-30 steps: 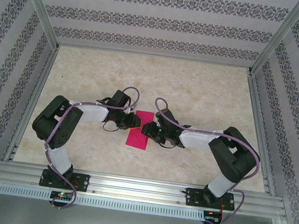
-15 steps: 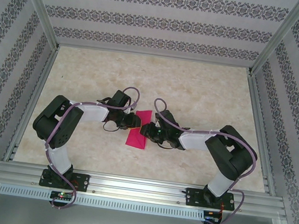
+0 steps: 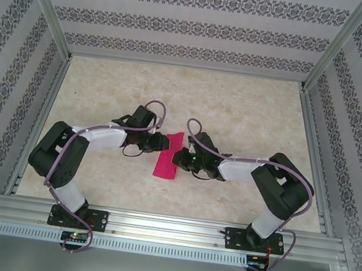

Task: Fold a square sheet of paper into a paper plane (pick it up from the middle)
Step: Turn over the paper at the bottom-center of the table.

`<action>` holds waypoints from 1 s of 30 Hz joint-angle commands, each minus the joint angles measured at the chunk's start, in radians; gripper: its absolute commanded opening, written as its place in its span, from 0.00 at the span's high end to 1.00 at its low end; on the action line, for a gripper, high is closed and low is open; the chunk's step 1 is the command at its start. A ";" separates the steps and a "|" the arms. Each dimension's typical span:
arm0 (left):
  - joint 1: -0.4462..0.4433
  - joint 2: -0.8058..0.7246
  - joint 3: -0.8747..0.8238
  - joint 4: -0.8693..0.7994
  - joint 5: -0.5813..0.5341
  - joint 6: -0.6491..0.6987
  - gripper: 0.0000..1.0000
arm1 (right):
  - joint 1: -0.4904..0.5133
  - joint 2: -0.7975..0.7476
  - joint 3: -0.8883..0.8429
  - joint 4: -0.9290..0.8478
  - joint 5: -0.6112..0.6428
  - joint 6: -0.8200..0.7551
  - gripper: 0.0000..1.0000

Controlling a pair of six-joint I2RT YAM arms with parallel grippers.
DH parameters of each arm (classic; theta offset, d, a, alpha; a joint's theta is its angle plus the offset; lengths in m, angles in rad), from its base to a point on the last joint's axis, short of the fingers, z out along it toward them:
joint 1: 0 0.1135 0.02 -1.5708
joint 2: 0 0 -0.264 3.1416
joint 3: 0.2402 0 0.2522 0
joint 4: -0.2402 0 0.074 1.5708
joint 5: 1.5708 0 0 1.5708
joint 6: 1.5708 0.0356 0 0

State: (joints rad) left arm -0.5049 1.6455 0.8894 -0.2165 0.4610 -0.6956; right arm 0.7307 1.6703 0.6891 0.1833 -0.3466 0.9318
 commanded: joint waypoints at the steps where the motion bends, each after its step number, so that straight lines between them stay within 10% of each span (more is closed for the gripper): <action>1: -0.007 -0.088 0.017 -0.060 -0.069 0.009 0.65 | -0.010 -0.072 0.036 -0.117 0.018 -0.074 0.94; 15: 0.002 -0.354 -0.035 -0.167 -0.298 -0.009 0.62 | 0.022 -0.325 0.448 -1.229 0.628 -0.298 0.87; 20: 0.013 -0.419 -0.069 -0.188 -0.383 -0.038 0.61 | 0.083 -0.185 0.611 -1.509 0.842 -0.203 0.87; 30: 0.073 -0.572 -0.136 -0.254 -0.497 -0.071 0.60 | 0.292 0.316 0.951 -1.556 0.810 -0.172 0.93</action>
State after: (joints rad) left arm -0.4507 1.1091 0.7742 -0.4282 0.0154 -0.7467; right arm 0.9707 1.9179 1.5337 -1.3022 0.4271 0.7345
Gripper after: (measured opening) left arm 0.395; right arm 0.074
